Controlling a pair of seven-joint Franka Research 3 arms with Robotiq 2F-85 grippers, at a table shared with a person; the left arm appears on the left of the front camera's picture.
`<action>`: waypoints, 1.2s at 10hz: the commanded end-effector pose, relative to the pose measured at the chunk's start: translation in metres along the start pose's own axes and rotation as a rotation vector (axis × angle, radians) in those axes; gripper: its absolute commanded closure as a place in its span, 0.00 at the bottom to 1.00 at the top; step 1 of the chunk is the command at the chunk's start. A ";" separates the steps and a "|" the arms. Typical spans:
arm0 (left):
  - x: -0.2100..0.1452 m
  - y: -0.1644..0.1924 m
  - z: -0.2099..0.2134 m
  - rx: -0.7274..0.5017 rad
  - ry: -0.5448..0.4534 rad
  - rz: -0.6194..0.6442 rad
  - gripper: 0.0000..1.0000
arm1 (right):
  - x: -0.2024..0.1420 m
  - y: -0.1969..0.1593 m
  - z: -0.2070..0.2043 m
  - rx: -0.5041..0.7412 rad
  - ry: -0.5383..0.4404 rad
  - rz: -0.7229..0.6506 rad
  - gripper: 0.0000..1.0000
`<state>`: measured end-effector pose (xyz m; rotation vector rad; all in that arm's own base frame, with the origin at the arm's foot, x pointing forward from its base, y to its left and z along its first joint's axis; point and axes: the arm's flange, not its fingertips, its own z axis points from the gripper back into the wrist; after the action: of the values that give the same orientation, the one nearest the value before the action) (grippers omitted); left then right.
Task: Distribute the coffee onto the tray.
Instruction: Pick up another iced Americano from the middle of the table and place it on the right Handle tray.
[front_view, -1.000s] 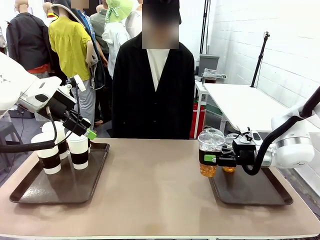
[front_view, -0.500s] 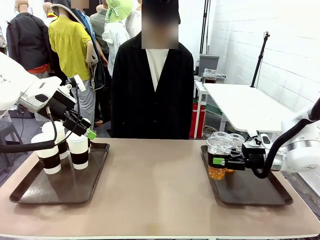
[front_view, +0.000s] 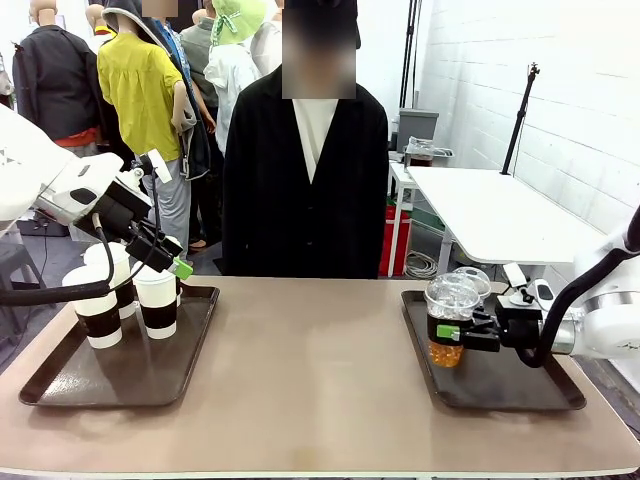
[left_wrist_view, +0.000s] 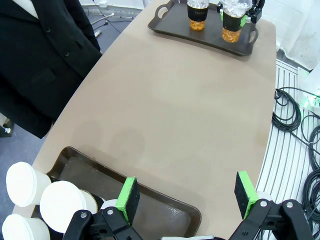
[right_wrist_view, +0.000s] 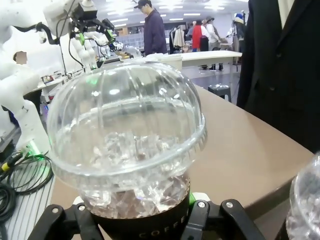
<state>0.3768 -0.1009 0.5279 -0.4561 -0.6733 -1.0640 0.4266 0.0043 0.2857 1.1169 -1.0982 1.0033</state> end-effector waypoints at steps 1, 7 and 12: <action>-0.002 0.002 -0.001 -0.017 -0.023 -0.014 0.00 | -0.010 -0.005 0.007 0.009 -0.023 0.035 0.39; -0.002 0.002 -0.001 -0.017 -0.023 -0.014 0.00 | -0.028 -0.013 0.025 -0.020 -0.027 0.027 0.39; -0.002 0.002 -0.001 -0.017 -0.023 -0.014 0.00 | -0.043 -0.013 0.034 -0.015 -0.063 0.026 0.39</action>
<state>0.3768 -0.1009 0.5279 -0.4561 -0.6732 -1.0640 0.4259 -0.0288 0.2445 1.0906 -1.1420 0.9594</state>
